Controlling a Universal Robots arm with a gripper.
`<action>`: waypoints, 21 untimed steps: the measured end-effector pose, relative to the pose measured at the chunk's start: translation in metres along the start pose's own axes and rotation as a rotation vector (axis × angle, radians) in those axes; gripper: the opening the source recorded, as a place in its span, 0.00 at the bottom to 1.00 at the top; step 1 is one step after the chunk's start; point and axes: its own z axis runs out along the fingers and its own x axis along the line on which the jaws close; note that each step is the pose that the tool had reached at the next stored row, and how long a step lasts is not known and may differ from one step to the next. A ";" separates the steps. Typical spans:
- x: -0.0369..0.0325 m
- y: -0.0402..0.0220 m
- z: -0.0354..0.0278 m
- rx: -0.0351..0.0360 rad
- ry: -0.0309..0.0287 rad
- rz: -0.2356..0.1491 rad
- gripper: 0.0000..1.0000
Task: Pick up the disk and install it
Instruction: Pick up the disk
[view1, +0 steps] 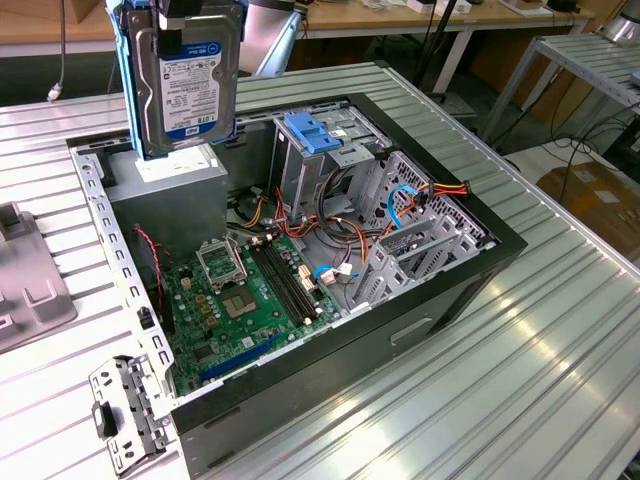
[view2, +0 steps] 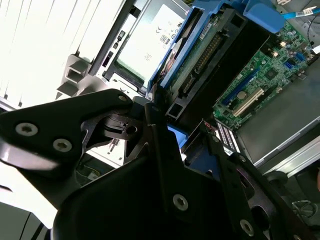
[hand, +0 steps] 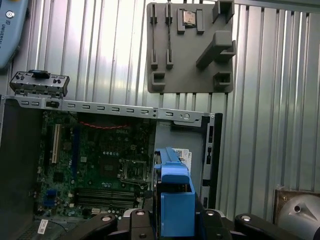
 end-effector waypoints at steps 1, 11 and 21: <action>0.0006 -0.0003 0.0000 0.0000 0.0001 0.000 0.37; 0.0078 -0.0037 -0.0001 0.0000 0.0000 0.000 0.37; 0.0148 -0.0088 -0.0003 -0.0001 0.0001 0.000 0.37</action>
